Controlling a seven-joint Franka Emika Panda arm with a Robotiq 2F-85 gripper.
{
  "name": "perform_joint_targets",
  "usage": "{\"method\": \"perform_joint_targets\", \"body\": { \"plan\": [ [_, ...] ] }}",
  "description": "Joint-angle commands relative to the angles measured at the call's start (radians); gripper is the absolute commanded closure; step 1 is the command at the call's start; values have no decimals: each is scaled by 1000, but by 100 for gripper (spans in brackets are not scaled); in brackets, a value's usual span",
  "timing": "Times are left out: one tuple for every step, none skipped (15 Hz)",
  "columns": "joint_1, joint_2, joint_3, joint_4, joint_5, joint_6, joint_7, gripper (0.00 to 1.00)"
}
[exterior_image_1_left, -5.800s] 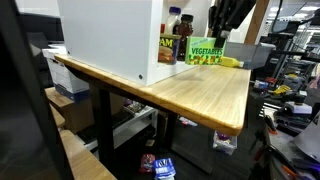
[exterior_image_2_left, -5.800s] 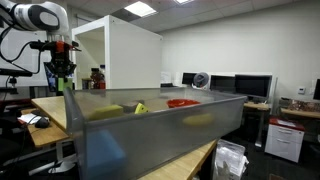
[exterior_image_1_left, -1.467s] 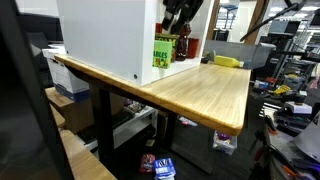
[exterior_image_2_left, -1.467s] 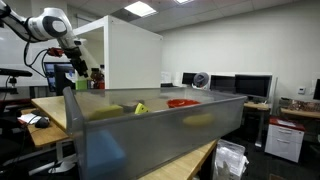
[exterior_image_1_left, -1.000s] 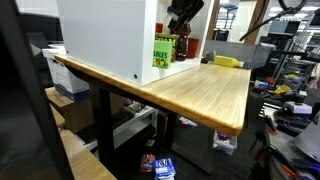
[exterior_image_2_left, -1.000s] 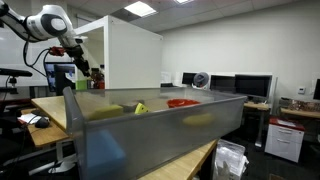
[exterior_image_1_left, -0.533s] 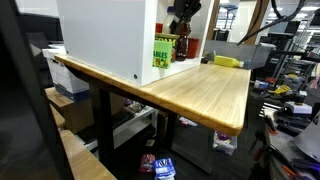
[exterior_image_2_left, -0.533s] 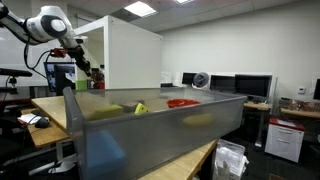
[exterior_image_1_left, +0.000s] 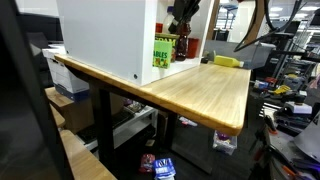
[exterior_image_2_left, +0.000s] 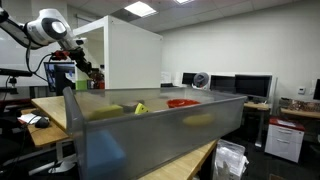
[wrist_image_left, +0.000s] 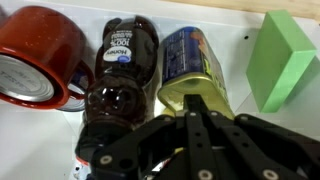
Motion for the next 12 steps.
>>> {"method": "perform_joint_targets", "body": {
  "plan": [
    [10, 11, 4, 4, 33, -6, -20, 100],
    [15, 14, 2, 6, 44, -8, -25, 100],
    [23, 19, 0, 9, 56, -10, -29, 100],
    [31, 23, -4, 12, 71, -15, -36, 100],
    [35, 26, -4, 14, 80, -18, -37, 100],
    [46, 30, -11, 19, 104, -23, -50, 100],
    [52, 34, -13, 24, 122, -28, -55, 100],
    [57, 36, -15, 27, 139, -30, -60, 100],
    [64, 39, -18, 32, 161, -35, -67, 100],
    [69, 41, -20, 35, 178, -36, -74, 100],
    [73, 43, -21, 39, 193, -39, -80, 100],
    [77, 45, -24, 42, 208, -42, -88, 100]
  ]
}}
